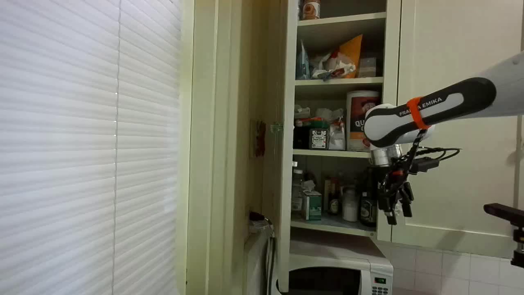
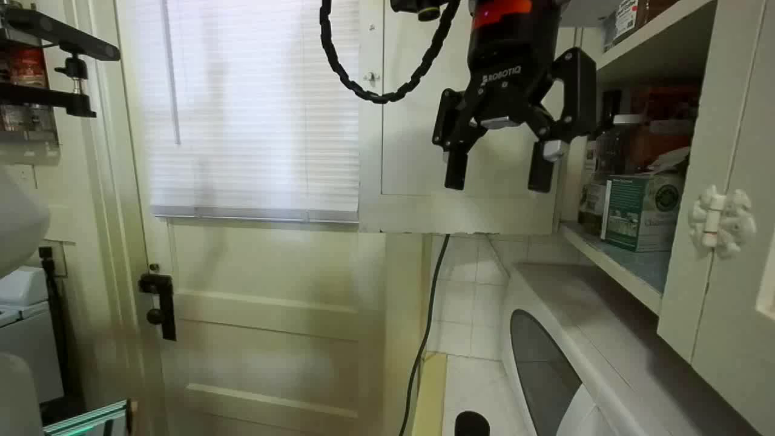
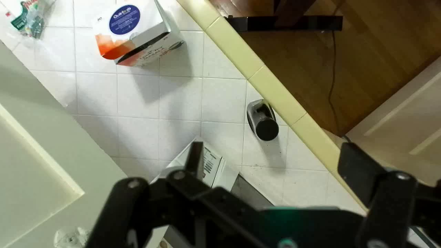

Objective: Put the bottle in the top cabinet

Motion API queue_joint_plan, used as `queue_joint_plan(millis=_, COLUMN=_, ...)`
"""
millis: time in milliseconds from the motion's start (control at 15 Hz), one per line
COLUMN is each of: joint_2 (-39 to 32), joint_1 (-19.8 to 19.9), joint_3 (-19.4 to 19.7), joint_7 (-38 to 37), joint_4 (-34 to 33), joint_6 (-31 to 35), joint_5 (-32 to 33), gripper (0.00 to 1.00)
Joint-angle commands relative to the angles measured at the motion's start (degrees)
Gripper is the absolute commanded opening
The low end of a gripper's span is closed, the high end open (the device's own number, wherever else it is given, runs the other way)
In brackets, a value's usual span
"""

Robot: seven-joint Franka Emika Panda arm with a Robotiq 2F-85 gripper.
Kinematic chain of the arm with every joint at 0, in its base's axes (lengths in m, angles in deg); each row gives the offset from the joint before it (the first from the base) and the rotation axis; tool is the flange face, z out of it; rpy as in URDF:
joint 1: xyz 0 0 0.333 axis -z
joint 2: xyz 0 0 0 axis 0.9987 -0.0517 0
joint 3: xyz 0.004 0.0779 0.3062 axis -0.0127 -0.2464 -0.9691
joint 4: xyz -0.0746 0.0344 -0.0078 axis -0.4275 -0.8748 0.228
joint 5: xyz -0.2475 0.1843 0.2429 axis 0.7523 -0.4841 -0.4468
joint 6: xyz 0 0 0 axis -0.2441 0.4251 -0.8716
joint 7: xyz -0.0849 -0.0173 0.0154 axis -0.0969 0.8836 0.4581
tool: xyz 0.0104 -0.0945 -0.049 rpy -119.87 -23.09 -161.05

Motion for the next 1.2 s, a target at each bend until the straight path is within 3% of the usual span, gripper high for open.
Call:
queue_joint_plan(millis=0, joint_2=-0.05, joint_1=-0.10, joint_3=0.08, joint_7=0.00, joint_4=-0.15, joint_6=-0.16, joint_5=0.00, gripper=1.00)
queue_joint_plan(millis=667, joint_2=-0.36, joint_1=-0.46, joint_3=0.22, joint_7=1.33, joint_4=1.35, joint_6=1.59, joint_5=-0.28, gripper=1.00)
queue_joint_plan(millis=1133, joint_2=-0.37, joint_1=-1.24, joint_3=0.79, joint_7=5.06, joint_4=10.86, joint_6=15.70, joint_5=-1.72, gripper=1.00)
